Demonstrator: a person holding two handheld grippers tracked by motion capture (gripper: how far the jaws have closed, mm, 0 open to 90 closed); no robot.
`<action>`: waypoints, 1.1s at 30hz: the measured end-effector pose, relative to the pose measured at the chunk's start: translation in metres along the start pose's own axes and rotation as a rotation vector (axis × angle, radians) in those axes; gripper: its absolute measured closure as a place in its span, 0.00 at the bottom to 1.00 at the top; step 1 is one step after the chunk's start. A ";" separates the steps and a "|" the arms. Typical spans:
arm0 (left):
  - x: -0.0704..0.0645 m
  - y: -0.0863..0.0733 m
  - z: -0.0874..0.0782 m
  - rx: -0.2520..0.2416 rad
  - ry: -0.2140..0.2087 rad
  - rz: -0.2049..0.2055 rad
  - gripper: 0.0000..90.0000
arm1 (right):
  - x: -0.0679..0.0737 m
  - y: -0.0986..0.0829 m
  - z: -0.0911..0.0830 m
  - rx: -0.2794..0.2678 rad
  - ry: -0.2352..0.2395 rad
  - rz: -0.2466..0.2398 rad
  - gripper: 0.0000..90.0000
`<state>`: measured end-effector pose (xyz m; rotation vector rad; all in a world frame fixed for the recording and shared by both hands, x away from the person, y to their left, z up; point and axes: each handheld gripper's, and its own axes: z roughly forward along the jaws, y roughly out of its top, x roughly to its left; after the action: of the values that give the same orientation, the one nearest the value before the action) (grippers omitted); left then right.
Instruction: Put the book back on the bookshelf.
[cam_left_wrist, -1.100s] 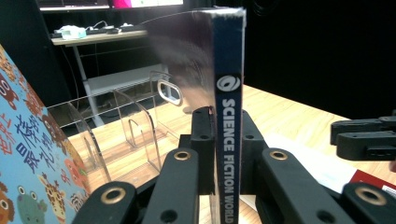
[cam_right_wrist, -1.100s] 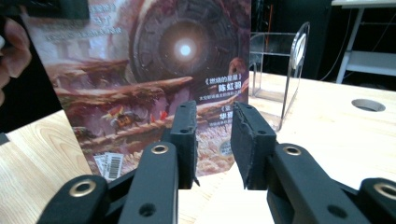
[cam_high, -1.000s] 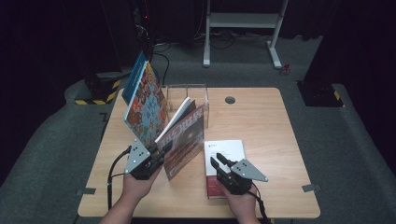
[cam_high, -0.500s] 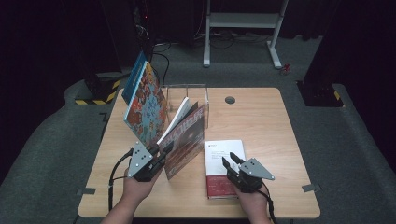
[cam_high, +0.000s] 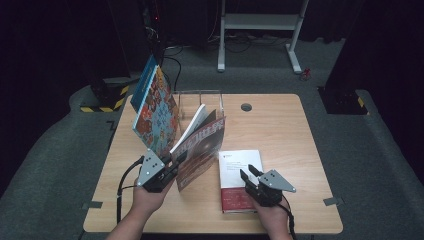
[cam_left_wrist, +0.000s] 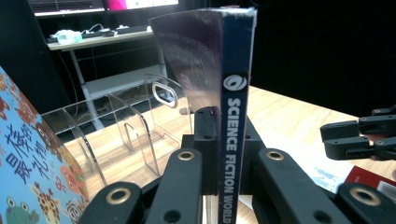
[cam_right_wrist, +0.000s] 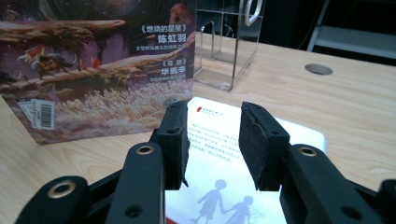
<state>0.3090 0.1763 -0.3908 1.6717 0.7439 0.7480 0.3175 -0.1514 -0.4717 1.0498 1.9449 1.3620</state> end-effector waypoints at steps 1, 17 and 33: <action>0.001 0.001 0.002 -0.007 0.007 -0.019 0.93 | -0.002 0.001 0.000 0.001 0.006 -0.002 0.69; -0.010 0.008 0.006 -0.043 0.054 -0.025 0.94 | -0.011 0.000 -0.010 -0.018 -0.007 0.049 0.69; 0.006 0.013 0.006 -0.065 0.122 -0.038 0.94 | -0.017 -0.001 -0.008 -0.008 -0.028 0.058 0.66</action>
<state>0.3186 0.1745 -0.3792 1.5600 0.8255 0.8441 0.3198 -0.1697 -0.4702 1.1237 1.9005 1.3779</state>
